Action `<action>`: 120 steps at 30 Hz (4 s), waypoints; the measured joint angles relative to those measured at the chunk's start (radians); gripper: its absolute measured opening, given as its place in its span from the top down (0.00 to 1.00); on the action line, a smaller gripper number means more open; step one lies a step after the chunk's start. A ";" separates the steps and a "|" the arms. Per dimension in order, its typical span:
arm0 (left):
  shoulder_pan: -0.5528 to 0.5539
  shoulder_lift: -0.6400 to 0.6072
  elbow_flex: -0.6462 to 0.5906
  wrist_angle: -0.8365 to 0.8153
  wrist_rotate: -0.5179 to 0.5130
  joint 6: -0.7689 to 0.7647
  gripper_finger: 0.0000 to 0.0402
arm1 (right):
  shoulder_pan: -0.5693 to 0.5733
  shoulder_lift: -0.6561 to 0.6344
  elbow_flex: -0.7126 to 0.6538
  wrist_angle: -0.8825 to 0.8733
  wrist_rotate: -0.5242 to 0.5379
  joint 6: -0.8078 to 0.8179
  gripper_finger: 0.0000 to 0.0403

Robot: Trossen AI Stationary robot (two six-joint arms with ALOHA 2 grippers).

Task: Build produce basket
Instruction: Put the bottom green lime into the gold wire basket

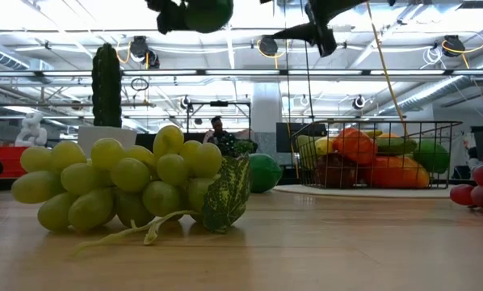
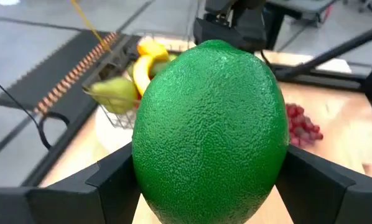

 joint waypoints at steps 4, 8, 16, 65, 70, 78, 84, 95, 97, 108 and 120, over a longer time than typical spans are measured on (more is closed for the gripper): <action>-0.006 0.053 -0.003 -0.069 0.020 -0.003 0.23 | 0.000 0.058 0.000 0.004 -0.008 0.025 0.26; -0.006 0.105 0.000 -0.056 0.035 -0.007 0.23 | 0.000 0.113 0.000 0.041 -0.023 0.029 0.25; -0.005 0.171 0.000 -0.039 0.045 0.002 0.23 | -0.001 0.191 0.000 0.089 -0.074 0.021 0.12; 0.018 0.183 0.198 -0.387 -0.047 -0.012 0.05 | -0.176 0.234 0.001 0.166 -0.431 -0.070 0.30; 0.025 0.183 0.211 -0.475 -0.070 -0.063 0.05 | -0.266 0.213 0.001 0.161 -0.537 -0.072 0.30; 0.030 0.184 0.211 -0.531 -0.069 -0.105 0.05 | -0.429 0.149 0.001 0.126 -0.610 -0.130 0.30; 0.030 0.184 0.211 -0.566 -0.064 -0.203 0.05 | -0.585 0.115 0.001 -0.010 -0.675 -0.218 0.30; 0.030 0.184 0.211 -0.574 -0.059 -0.299 0.05 | -0.836 0.107 0.001 -0.264 -0.737 -0.468 0.30; 0.027 0.184 0.210 -0.574 -0.060 -0.329 0.05 | -0.873 0.107 0.001 -0.337 -0.712 -0.536 0.30; 0.014 0.184 0.210 -0.566 -0.063 -0.451 0.05 | -0.979 0.107 0.000 -0.539 -0.589 -0.833 0.30; 0.010 0.184 0.210 -0.505 -0.095 -0.486 0.05 | -0.979 0.107 0.000 -0.541 -0.500 -0.884 0.27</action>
